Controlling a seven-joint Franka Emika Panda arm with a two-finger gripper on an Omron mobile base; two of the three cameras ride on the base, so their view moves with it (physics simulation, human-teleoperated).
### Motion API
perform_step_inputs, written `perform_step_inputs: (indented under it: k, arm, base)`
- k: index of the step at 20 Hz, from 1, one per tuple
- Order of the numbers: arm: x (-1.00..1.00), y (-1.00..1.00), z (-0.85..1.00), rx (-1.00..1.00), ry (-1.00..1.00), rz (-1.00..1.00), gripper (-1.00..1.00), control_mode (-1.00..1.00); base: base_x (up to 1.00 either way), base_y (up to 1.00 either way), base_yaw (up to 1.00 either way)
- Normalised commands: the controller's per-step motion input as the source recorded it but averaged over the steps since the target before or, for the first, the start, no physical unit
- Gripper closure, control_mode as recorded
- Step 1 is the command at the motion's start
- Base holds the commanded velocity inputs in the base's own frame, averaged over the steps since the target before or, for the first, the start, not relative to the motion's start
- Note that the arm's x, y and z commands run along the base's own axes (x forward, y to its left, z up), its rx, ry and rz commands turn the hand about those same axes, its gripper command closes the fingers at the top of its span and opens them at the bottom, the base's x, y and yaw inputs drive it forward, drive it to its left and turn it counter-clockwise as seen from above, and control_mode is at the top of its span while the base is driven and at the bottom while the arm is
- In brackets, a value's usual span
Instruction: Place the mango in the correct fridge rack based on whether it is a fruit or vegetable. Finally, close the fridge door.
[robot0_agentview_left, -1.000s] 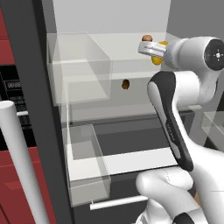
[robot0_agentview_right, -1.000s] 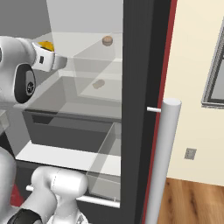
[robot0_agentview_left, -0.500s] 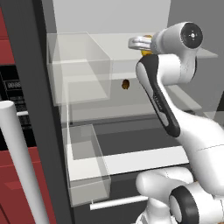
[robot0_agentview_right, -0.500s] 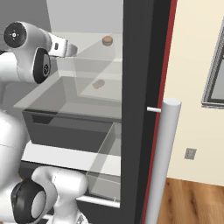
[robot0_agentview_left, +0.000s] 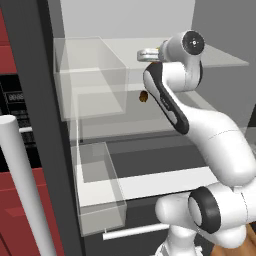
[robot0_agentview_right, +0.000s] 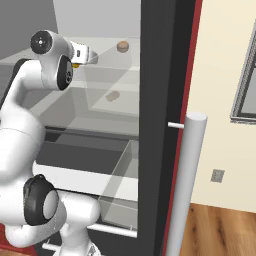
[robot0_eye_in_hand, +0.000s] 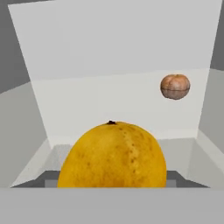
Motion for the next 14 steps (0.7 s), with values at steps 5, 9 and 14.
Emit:
perform_step_inputs:
  k: [5, 9, 14]
  arm:
    - [0.72, 0.01, -0.08, -0.08, 0.03, 0.0, 1.0, -1.0]
    - [0.68, 0.05, -0.03, -0.09, 0.01, 0.0, 1.0, -1.0]
    - [0.58, 0.03, -0.55, -0.07, 0.0, 0.02, 1.0, -1.0]
  base:
    - [0.0, 0.0, 0.0]
    - [0.0, 0.0, 0.0]
    - [0.0, 0.0, 0.0]
